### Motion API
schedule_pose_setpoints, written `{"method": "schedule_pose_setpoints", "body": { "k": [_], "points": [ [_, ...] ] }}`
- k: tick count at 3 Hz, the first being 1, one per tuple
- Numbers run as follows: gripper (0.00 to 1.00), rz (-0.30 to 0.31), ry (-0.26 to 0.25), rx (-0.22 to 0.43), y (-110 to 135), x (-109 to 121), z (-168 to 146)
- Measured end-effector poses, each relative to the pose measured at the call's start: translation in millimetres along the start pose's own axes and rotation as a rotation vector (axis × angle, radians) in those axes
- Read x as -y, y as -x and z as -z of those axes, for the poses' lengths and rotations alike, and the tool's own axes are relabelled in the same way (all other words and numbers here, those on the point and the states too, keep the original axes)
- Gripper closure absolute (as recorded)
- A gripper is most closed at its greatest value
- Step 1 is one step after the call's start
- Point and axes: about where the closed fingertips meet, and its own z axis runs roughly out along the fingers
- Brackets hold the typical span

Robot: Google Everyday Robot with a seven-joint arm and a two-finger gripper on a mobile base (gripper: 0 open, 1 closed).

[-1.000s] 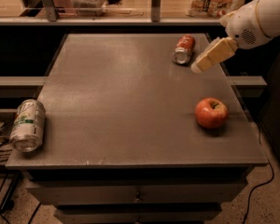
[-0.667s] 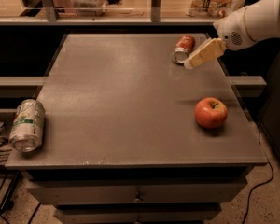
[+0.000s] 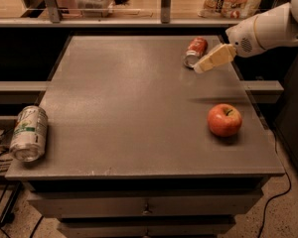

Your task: Move coke can near 7up can

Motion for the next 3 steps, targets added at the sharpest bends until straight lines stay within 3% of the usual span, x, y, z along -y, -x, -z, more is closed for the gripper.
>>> {"method": "schedule_pose_setpoints", "body": {
  "k": [1, 3],
  "points": [
    [0.0, -0.02, 0.01, 0.005, -3.1, 1.2, -9.5],
    [0.0, -0.082, 0.01, 0.112, 15.5, 26.2, -58.0]
  ]
}}
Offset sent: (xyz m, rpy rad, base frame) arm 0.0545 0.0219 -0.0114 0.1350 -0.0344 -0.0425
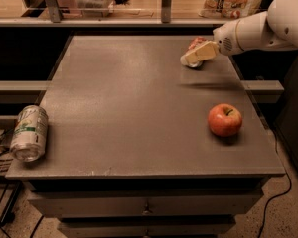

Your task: Move coke can near 7up can

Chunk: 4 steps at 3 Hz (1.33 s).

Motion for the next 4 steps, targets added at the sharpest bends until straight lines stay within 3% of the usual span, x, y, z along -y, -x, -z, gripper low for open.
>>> {"method": "schedule_pose_setpoints", "body": {
  "k": [2, 3, 4],
  "points": [
    [0.0, -0.036, 0.024, 0.022, -9.3, 26.4, -30.1],
    [0.0, -0.066, 0.042, 0.01, -32.5, 43.8, -47.0],
    [0.0, -0.059, 0.052, 0.013, -33.9, 46.8, -52.9]
  ]
}}
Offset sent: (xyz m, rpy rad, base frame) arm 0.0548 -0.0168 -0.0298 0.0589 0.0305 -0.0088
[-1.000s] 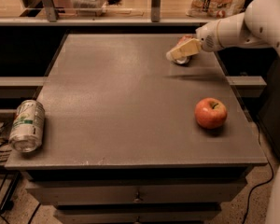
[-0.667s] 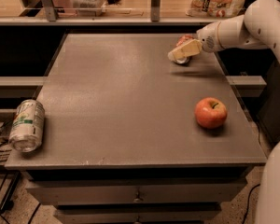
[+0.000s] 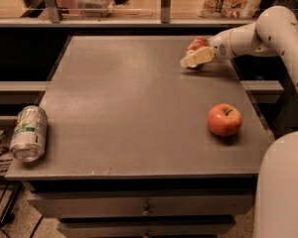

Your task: Move coke can near 7up can

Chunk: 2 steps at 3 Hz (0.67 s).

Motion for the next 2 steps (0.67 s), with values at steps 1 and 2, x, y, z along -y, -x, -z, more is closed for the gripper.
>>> {"method": "schedule_pose_setpoints", "body": {
  "k": [1, 2],
  "points": [
    [0.17, 0.029, 0.012, 0.011, 8.2, -3.2, -3.4],
    [0.39, 0.057, 0.021, 0.019, 18.9, -8.4, -3.3]
  ]
}}
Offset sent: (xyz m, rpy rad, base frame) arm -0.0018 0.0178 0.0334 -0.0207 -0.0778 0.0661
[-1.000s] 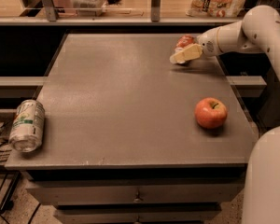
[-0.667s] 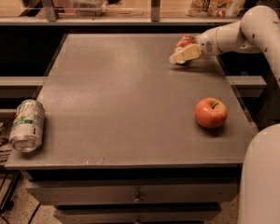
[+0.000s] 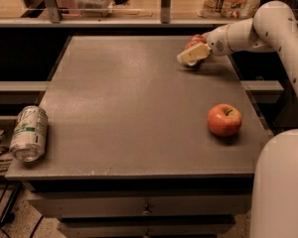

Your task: Move coke can near 7up can

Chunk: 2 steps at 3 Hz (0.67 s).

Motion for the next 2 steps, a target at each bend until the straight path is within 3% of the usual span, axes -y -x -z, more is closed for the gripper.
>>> {"method": "schedule_pose_setpoints", "body": {
  "k": [2],
  "points": [
    [0.87, 0.029, 0.043, 0.02, 31.0, -21.3, 5.6]
  ]
}}
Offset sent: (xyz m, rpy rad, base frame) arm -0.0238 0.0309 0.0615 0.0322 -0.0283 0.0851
